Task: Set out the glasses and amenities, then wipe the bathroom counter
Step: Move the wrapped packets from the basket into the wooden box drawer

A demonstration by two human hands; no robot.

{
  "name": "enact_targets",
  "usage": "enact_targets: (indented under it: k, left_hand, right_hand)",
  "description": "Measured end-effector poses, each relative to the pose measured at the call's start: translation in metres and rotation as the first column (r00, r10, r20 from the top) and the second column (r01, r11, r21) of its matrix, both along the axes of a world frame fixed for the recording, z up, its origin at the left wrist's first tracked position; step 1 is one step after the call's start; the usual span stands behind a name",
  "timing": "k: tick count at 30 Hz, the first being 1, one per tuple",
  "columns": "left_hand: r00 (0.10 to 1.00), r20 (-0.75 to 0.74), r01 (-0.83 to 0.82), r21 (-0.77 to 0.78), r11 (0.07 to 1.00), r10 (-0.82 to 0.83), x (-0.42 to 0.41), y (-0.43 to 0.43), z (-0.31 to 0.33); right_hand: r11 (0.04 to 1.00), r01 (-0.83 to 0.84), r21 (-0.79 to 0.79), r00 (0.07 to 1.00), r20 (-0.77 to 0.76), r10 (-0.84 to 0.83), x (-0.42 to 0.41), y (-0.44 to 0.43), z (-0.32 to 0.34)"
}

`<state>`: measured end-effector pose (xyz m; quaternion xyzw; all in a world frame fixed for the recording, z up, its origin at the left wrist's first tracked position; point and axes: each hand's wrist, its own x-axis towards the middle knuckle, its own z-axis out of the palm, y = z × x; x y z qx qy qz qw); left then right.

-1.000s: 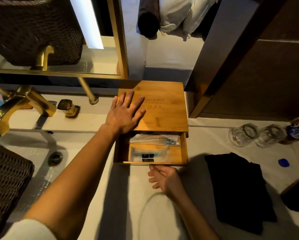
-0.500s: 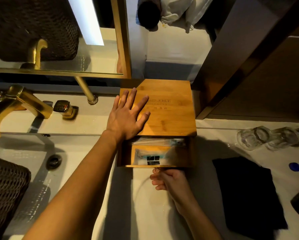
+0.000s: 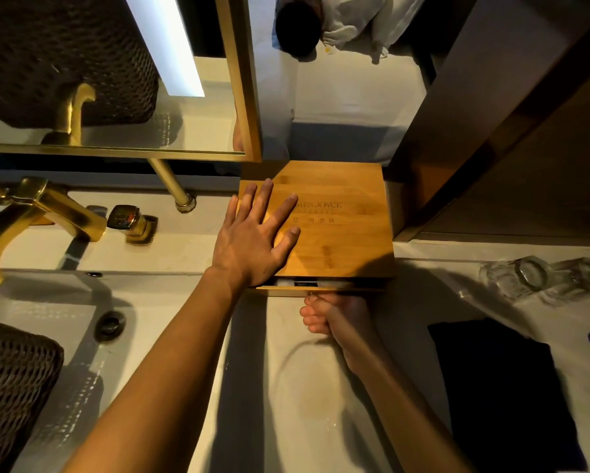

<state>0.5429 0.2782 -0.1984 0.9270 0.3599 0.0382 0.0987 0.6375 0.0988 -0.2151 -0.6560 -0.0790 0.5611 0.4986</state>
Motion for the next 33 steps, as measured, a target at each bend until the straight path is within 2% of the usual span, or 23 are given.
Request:
enact_targets:
  k: [2, 5, 11, 15, 20, 22, 24, 26, 28, 30, 31, 33]
  left_hand:
    - [1.000, 0.004, 0.001, 0.003, 1.000, -0.001, 0.000, 0.000, -0.001]
    - [1.000, -0.002, 0.008, 0.010, 1.000, -0.008, -0.001, 0.001, -0.002]
    - [1.000, -0.007, 0.007, 0.001, 1.000, -0.007, 0.000, 0.001, -0.001]
    - [1.000, -0.009, 0.005, 0.008, 1.000, -0.005, 0.000, 0.001, 0.000]
    - [1.000, -0.012, 0.003, 0.011, 1.000, -0.003, 0.000, 0.000, 0.000]
    - [1.000, -0.016, 0.004, 0.010, 1.000, -0.004, 0.000, 0.000, 0.000]
    - [1.000, -0.020, 0.005, 0.011, 1.000, -0.004, -0.001, 0.000, 0.001]
    - [1.000, -0.026, 0.004, 0.007, 1.000, -0.003, 0.000, 0.001, 0.000]
    - [1.000, -0.030, 0.002, 0.002, 1.000, -0.002, 0.000, 0.001, -0.001]
    - [1.000, -0.030, 0.004, 0.001, 1.000, -0.004, 0.000, 0.000, 0.000]
    - [0.999, -0.034, 0.005, 0.001, 1.000, -0.005, -0.001, 0.000, 0.000]
    - [0.999, -0.050, 0.006, 0.006, 1.000, -0.005, 0.000, -0.001, 0.001]
  right_hand:
    - [1.000, -0.021, -0.012, 0.999, 0.048, 0.021, 0.003, 0.006, -0.002]
    - [0.999, 0.047, -0.014, 0.991, 0.130, -0.045, 0.005, 0.012, 0.000]
    - [0.997, 0.001, -0.079, 0.999, 0.034, 0.002, 0.010, 0.018, -0.011]
    - [1.000, -0.017, 0.004, 1.000, 0.004, 0.017, 0.012, 0.013, -0.011]
    - [1.000, -0.005, -0.024, 1.000, -0.002, 0.005, 0.014, 0.015, -0.014]
    - [1.000, -0.002, 0.007, 0.992, 0.126, 0.002, 0.011, 0.014, -0.013]
    - [0.999, -0.020, 0.035, 0.940, 0.342, 0.007, 0.004, 0.006, -0.009]
    - [0.996, -0.071, 0.062, 0.803, 0.595, 0.020, -0.002, -0.006, -0.007]
    - [0.989, -0.127, 0.075, 0.650, 0.760, 0.026, -0.004, -0.019, -0.006]
    - [0.985, -0.151, 0.083, 0.561, 0.828, 0.016, -0.005, -0.030, -0.002]
    - [0.984, -0.158, 0.078, 0.547, 0.837, 0.021, -0.006, -0.035, 0.003]
    - [0.985, -0.151, 0.085, 0.600, 0.800, 0.023, -0.008, -0.044, 0.016]
